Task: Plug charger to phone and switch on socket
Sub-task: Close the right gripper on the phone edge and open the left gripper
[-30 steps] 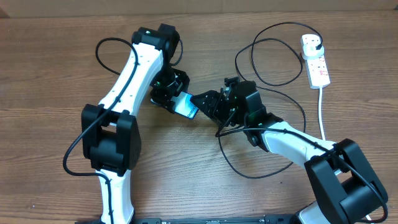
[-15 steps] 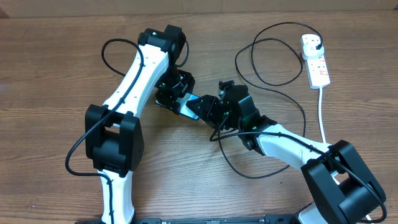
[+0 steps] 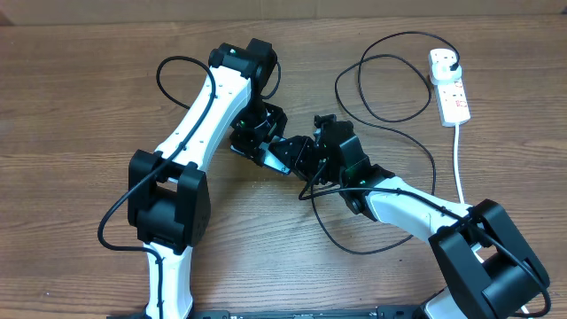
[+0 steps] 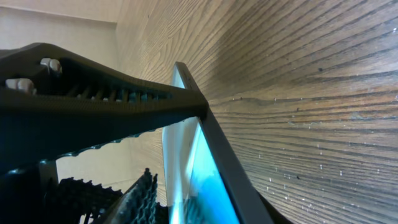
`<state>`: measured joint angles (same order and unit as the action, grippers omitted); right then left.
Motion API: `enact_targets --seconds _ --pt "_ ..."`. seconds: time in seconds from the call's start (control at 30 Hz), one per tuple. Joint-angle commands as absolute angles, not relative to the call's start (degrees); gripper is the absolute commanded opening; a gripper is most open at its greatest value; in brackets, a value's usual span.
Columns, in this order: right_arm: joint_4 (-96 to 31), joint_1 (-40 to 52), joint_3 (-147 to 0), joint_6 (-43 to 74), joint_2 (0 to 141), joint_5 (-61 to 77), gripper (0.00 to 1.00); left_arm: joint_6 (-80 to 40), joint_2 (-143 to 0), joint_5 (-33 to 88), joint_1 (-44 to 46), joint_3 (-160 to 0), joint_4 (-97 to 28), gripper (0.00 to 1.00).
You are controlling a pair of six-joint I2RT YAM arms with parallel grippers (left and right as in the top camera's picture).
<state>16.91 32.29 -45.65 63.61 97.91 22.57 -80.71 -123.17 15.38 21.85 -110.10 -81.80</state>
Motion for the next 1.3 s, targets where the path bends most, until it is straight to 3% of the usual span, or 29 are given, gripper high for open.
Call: enact_targets --seconds 0.0,0.57,0.87,1.03,1.13,1.27 --pt "17.5 32.5 -46.7 63.5 98.2 21.9 0.34 -81.4 -123.2 16.1 23.4 -111.7 -82.2 0.04" --pt "17.5 32.5 -46.7 63.5 98.2 21.9 0.14 -81.4 -123.2 16.1 23.4 -111.7 -82.2 0.04" --pt "17.8 32.5 -46.7 63.5 98.2 21.9 0.11 -81.4 -123.2 16.1 23.4 -111.7 -82.2 0.04" --pt "18.2 32.2 -46.7 63.4 98.2 21.9 0.04 -81.1 -123.2 15.9 22.5 -111.7 -82.1 0.05" --pt "18.2 31.6 -46.7 63.4 98.2 21.9 0.04 -78.1 -123.2 16.1 20.6 -111.7 -81.9 0.05" --pt "18.2 30.0 -46.7 63.4 98.1 22.1 0.04 -64.6 -123.2 18.3 16.6 -111.7 -80.1 0.06"
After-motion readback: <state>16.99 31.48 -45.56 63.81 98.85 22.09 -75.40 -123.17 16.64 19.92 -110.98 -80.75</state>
